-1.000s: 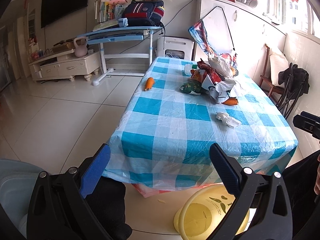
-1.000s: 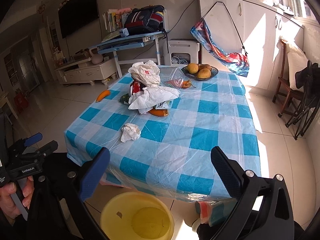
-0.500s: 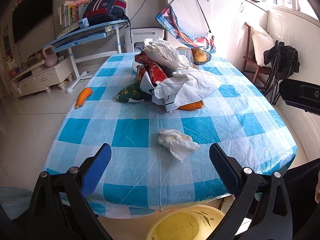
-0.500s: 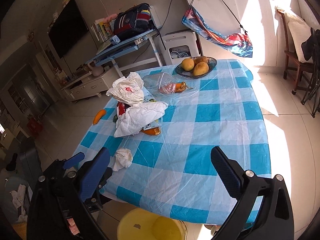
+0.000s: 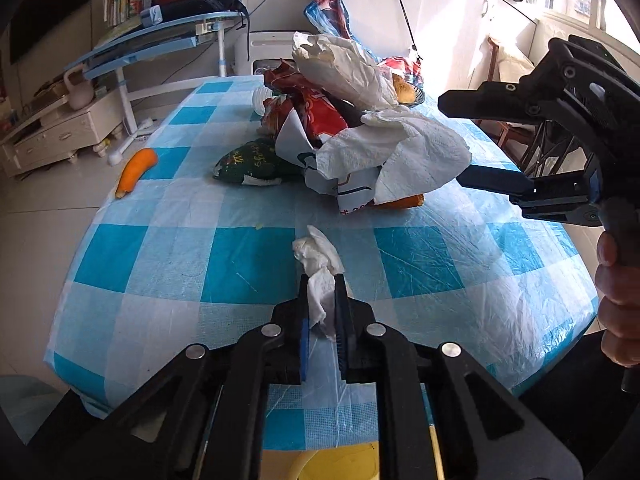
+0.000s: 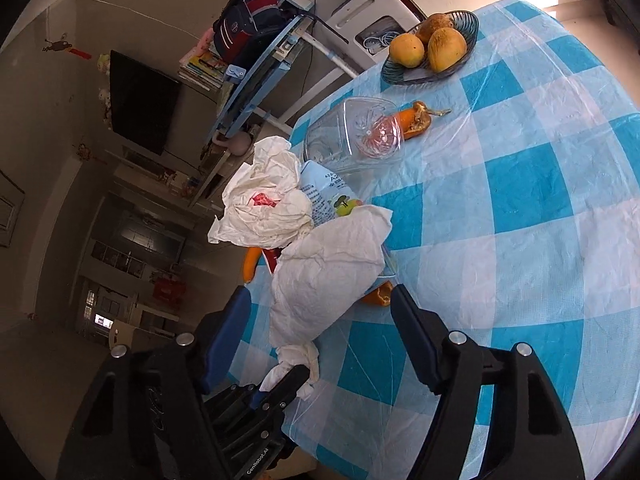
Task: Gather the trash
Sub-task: 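Grasp the crumpled white tissue with the left tool while the right tool reaches the trash pile, then lift the tissue with the left tool while the right tool grasps a white plastic sheet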
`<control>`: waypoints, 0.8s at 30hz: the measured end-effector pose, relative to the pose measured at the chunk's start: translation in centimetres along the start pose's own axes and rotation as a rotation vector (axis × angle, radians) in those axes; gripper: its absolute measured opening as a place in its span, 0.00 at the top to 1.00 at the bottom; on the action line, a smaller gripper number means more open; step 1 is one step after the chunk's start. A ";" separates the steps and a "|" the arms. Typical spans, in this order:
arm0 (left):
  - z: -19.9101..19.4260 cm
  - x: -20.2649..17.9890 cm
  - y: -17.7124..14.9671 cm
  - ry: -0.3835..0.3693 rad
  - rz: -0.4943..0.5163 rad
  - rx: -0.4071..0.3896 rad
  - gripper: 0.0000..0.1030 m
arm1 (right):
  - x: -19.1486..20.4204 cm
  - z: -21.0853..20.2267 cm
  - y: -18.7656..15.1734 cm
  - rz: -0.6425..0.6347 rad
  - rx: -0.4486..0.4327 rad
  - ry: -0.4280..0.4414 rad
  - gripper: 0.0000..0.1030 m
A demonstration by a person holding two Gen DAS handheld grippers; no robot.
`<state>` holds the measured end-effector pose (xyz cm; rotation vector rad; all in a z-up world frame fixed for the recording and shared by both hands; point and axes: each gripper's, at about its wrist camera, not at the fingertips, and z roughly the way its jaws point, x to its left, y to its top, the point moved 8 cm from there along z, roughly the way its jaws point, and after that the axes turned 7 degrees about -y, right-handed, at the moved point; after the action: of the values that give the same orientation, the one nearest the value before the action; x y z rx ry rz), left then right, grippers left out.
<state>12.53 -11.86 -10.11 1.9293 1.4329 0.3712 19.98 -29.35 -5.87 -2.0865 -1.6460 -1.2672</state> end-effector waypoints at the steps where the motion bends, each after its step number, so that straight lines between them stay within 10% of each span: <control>1: -0.4 0.6 -0.1 -0.001 -0.012 -0.002 0.90 | 0.0 0.2 0.1 0.017 0.003 0.019 0.53; 5: -1.9 3.1 -0.1 -0.007 -0.071 -0.023 0.90 | 0.4 -0.6 0.0 0.037 -0.022 0.068 0.89; 17: -4.0 6.5 -0.8 -0.033 -0.181 -0.058 0.90 | 1.4 -5.2 0.5 -0.032 -0.137 0.089 0.95; 19: -4.0 6.5 -1.0 -0.023 -0.179 -0.057 0.90 | 0.5 -4.1 0.1 0.016 -0.104 0.074 0.87; 21: -4.1 6.6 -1.3 -0.017 -0.178 -0.056 0.90 | -0.7 -3.5 -0.8 0.071 -0.091 0.042 0.24; 24: -4.0 6.7 -1.5 -0.015 -0.180 -0.051 0.90 | -1.5 -2.7 -0.8 0.131 -0.077 0.055 0.22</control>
<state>11.39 -4.03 -9.45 1.7432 1.5582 0.3060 17.91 -31.78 -5.55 -2.1441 -1.4339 -1.3519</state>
